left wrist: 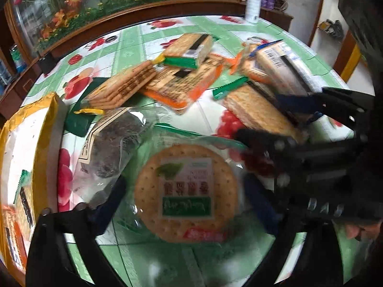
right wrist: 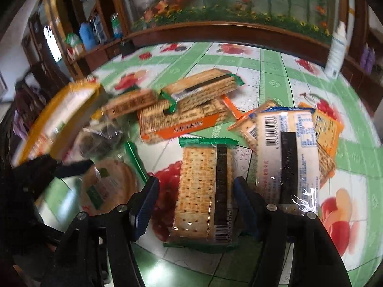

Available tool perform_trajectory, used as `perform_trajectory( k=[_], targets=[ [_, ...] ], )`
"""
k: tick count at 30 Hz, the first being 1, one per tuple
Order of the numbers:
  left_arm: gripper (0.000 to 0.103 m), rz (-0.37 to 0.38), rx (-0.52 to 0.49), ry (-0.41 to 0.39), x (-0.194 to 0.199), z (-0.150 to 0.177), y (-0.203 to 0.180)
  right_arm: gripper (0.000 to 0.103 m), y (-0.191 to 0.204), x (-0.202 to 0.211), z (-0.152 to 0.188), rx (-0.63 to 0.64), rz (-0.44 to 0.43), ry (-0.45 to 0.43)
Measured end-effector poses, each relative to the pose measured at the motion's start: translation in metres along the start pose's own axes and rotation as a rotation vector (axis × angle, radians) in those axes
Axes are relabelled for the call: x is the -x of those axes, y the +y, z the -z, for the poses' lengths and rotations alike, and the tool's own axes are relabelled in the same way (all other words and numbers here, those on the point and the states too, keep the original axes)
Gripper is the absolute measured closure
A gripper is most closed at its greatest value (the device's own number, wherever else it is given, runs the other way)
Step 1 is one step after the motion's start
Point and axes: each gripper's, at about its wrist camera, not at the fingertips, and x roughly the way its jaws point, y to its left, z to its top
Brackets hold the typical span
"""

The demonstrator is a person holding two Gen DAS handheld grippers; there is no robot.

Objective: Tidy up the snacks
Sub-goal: 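Grasp the round French-flavor crackers with the left tool while the right grasps green-topped crackers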

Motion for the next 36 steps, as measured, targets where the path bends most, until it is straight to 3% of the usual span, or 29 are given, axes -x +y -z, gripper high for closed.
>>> perform_trajectory(
  k=[4,5,6,11,15,18,28,36],
  targets=[
    [0.005,0.024,0.05,-0.033,-0.002,0.009,0.009,0.04,0.003,-0.012,0.002,0.021,0.026,0.008],
    [0.017,0.024,0.056,-0.046,0.0,0.011,0.011,0.042,0.001,-0.012,0.002,0.013,0.021,0.006],
    [0.027,0.022,0.064,-0.051,0.002,0.012,0.011,0.052,0.0,-0.012,0.002,0.009,0.025,0.007],
    [0.027,0.038,0.093,-0.053,0.005,0.024,0.011,0.054,-0.008,-0.003,0.008,-0.038,0.008,0.0],
    [0.027,0.082,0.133,-0.079,0.029,0.035,0.015,0.054,-0.008,0.011,0.017,-0.072,-0.024,-0.017],
    [0.027,0.057,0.136,-0.115,0.053,0.047,0.013,0.054,-0.004,0.029,0.026,-0.078,-0.038,-0.04],
    [0.027,-0.184,0.189,-0.268,0.13,0.07,0.033,0.055,0.029,0.098,0.048,-0.092,-0.092,-0.14],
    [0.027,-0.253,0.207,-0.307,0.157,0.086,0.051,0.055,0.078,0.128,0.041,-0.021,-0.138,-0.2]
  ],
)
